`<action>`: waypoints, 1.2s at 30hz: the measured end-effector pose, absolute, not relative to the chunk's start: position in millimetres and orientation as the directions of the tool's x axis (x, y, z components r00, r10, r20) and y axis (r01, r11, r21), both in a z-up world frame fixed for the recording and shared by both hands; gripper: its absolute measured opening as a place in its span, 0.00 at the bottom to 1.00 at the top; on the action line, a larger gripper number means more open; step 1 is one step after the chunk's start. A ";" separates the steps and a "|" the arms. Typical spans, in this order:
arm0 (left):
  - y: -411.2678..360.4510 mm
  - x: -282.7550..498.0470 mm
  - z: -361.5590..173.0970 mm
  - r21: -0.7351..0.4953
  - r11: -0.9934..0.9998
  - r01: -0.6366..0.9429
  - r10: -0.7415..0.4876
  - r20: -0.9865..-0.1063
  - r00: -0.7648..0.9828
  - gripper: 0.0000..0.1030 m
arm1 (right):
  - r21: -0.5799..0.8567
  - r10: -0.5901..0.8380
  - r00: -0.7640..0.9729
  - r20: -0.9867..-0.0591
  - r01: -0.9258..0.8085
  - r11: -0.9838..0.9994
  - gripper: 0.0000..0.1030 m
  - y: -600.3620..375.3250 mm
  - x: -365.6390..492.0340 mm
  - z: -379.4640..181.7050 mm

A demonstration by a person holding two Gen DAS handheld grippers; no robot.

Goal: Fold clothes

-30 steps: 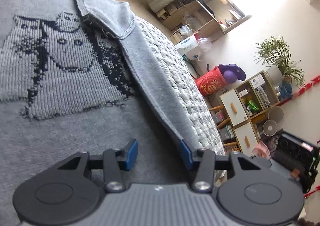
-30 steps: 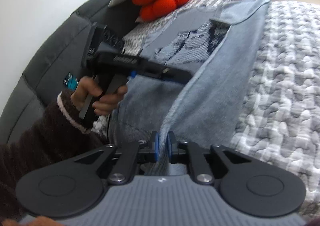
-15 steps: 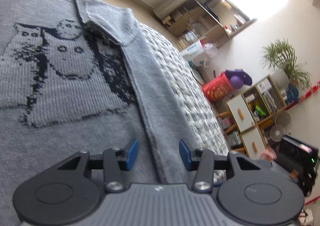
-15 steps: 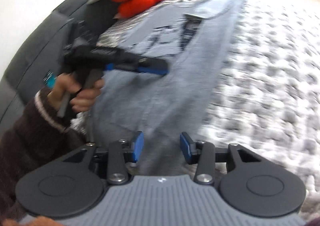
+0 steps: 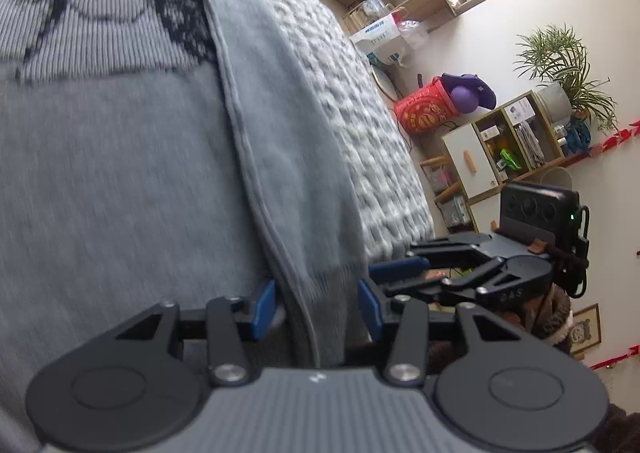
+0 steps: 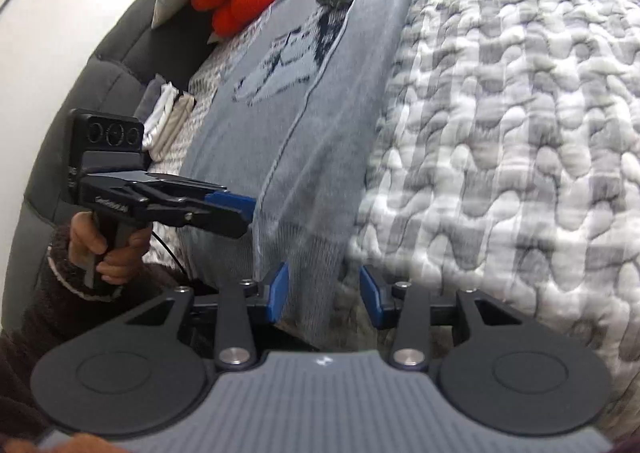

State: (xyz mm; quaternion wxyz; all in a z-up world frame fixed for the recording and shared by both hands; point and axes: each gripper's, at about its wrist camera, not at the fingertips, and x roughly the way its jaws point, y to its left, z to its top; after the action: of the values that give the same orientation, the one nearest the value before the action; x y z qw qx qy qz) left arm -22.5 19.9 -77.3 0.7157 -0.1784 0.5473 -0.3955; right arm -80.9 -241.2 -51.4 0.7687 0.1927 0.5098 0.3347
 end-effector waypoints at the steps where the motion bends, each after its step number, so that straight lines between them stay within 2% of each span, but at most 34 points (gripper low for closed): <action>1: 19.3 -26.8 -78.9 -0.687 0.627 0.368 -0.759 -0.644 0.091 0.44 | 0.633 0.710 0.251 -0.658 -0.326 0.702 0.43 -238.0 -81.9 -51.2; 3: 17.4 -35.1 -81.8 -0.681 0.634 0.365 -0.755 -0.647 0.104 0.42 | 0.624 0.705 0.246 -0.665 -0.336 0.705 0.43 -233.6 -82.2 -51.0; 7: 17.0 -43.9 -87.2 -0.680 0.650 0.341 -0.749 -0.649 0.133 0.29 | 0.635 0.711 0.245 -0.659 -0.325 0.701 0.43 -231.3 -80.0 -54.4; 9: 16.0 -46.7 -88.2 -0.679 0.652 0.338 -0.747 -0.651 0.135 0.27 | 0.644 0.716 0.245 -0.654 -0.315 0.697 0.41 -233.2 -79.9 -56.7; 10: 14.7 -47.7 -88.4 -0.675 0.656 0.339 -0.744 -0.655 0.134 0.22 | 0.649 0.718 0.246 -0.651 -0.311 0.694 0.41 -234.8 -80.2 -57.6; 11: 11.9 -48.8 -88.9 -0.668 0.661 0.342 -0.738 -0.662 0.134 0.08 | 0.653 0.721 0.247 -0.647 -0.307 0.692 0.40 -236.3 -80.5 -58.4; 12: 8.6 -50.0 -89.4 -0.659 0.667 0.346 -0.731 -0.669 0.134 0.05 | 0.658 0.723 0.249 -0.644 -0.302 0.690 0.39 -237.9 -80.8 -59.3; 16: 6.9 -54.1 -85.1 -0.672 0.641 0.371 -0.754 -0.642 0.139 0.04 | 0.676 0.734 0.250 -0.631 -0.286 0.679 0.39 -243.3 -81.7 -63.1; 17: 7.3 -55.1 -84.1 -0.680 0.632 0.372 -0.762 -0.633 0.136 0.04 | 0.682 0.738 0.247 -0.628 -0.282 0.675 0.31 -243.8 -81.6 -64.5; 18: 7.6 -56.1 -83.3 -0.688 0.624 0.372 -0.769 -0.626 0.133 0.04 | 0.687 0.741 0.245 -0.625 -0.279 0.671 0.05 -244.2 -81.4 -65.8; 19: 8.0 -57.2 -82.5 -0.695 0.616 0.371 -0.776 -0.618 0.130 0.04 | 0.685 0.741 0.242 -0.626 -0.284 0.671 0.08 -247.7 -83.1 -65.4; 24: 2.3 -57.2 -88.2 -0.663 0.642 0.384 -0.747 -0.655 0.118 0.04 | 0.665 0.741 0.253 -0.623 -0.329 0.671 0.06 -256.9 -91.3 -54.0; 28: -5.2 -54.8 -95.0 -0.634 0.664 0.396 -0.718 -0.689 0.100 0.06 | 0.610 0.680 0.215 -0.702 -0.311 0.728 0.06 -244.7 -86.3 -65.3; 30: -5.8 -56.7 -90.4 -0.622 0.662 0.418 -0.714 -0.693 0.099 0.06 | 0.607 0.682 0.205 -0.702 -0.330 0.723 0.15 -243.6 -85.6 -60.5; 36: 3.0 -60.4 -80.0 -0.604 0.663 0.443 -0.708 -0.698 0.109 0.24 | 0.568 0.672 0.327 -0.664 -0.364 0.738 0.17 -257.6 -84.2 -36.4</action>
State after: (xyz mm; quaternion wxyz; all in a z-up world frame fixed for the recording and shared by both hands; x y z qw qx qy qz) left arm -60.4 3.0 -80.0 0.7345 -0.1227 0.5403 -0.3917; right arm -84.2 -257.6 -36.4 0.7986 0.1602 0.4809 0.3245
